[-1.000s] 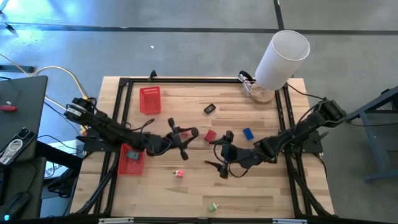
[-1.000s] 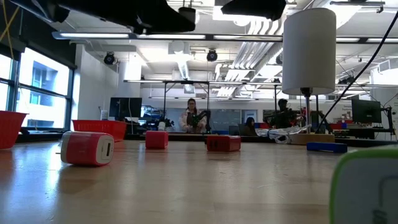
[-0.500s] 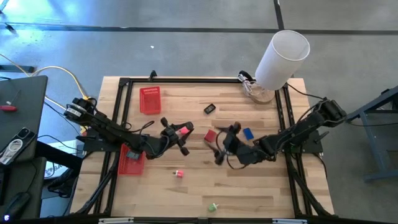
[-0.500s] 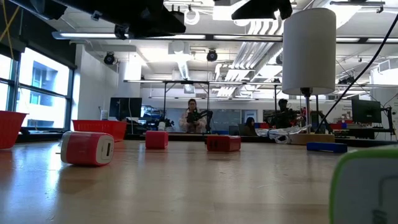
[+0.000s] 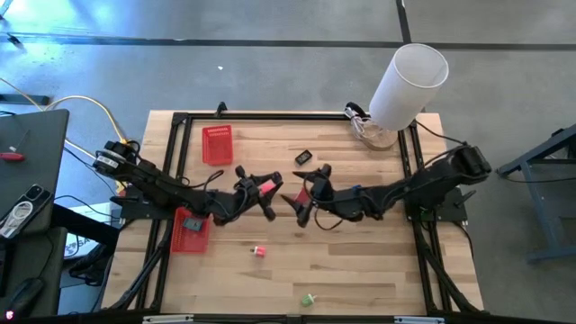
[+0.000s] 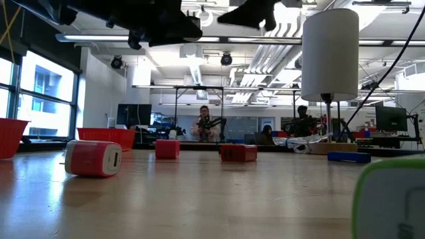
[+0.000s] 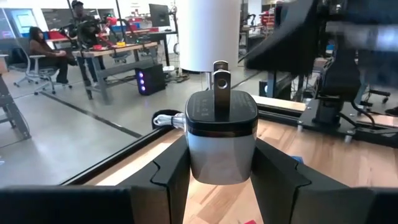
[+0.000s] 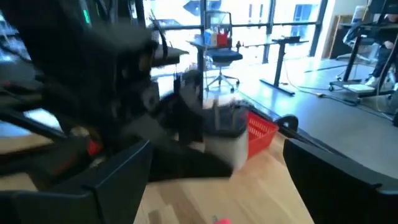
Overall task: Pick & Place Office items
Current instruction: Put the white charger adapter into the top red bin
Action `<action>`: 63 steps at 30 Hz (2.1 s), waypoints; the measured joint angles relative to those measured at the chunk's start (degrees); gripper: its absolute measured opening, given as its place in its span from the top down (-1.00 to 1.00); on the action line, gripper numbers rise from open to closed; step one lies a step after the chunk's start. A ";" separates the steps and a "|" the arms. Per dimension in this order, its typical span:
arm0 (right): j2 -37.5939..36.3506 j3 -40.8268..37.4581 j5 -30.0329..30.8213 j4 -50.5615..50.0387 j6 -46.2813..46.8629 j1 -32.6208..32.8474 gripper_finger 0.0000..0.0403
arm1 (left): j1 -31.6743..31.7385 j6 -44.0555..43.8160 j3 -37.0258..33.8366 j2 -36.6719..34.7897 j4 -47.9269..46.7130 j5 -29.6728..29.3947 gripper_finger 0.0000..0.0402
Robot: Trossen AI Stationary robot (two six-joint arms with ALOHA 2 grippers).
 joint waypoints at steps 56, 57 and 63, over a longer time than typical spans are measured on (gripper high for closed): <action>7.09 0.07 -7.77 11.51 -5.19 -6.59 0.25 | 0.61 0.44 0.00 0.02 -1.16 5.88 0.32; 7.06 0.07 -7.82 11.23 -5.19 -6.60 0.31 | 0.61 0.44 0.00 0.02 -1.16 5.82 0.32; 6.98 0.07 -8.13 10.42 -4.95 -6.59 0.32 | 0.61 0.44 0.00 0.02 -1.25 5.84 0.31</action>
